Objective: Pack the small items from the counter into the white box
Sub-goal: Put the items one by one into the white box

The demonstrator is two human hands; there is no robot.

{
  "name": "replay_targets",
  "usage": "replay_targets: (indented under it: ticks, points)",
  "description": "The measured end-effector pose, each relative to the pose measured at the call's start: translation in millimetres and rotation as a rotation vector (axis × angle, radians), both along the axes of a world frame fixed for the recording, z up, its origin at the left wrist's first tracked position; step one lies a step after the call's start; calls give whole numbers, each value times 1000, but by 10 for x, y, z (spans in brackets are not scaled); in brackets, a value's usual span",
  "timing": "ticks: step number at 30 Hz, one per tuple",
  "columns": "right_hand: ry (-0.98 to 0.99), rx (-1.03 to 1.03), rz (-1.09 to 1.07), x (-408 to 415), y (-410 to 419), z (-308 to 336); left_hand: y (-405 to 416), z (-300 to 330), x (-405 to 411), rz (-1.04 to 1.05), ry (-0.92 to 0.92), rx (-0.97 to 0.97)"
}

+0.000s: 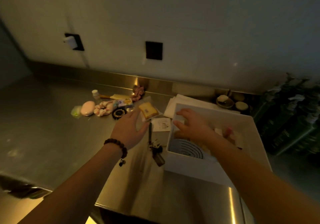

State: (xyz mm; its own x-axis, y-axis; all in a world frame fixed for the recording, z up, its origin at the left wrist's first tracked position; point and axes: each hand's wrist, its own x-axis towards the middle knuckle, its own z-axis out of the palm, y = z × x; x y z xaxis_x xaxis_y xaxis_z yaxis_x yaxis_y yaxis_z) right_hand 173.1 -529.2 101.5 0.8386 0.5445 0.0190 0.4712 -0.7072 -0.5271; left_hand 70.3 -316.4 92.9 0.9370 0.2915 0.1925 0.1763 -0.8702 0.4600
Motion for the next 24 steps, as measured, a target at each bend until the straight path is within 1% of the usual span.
replay_targets:
  ticks: [3,6,10,15,19,21,24]
  points:
    - [-1,30,60,-18,354,-7,283,-11,-86,37,33,20]
    - [3,38,101,-42,724,-46,583,-69,-96,63,13,37]
    - [16,-43,74,9,1213,-208,1016,-254,43,54,76,43]
    - [114,-145,-86,232,1733,-526,1530,-565,445,-17,168,7]
    - [190,-212,-223,447,1926,-846,1800,-831,763,-118,210,0]
    - [187,-238,-282,577,1980,-970,1863,-957,886,-163,251,27]
    - [125,-303,-327,781,2075,-1106,1905,-1125,1046,-208,315,83]
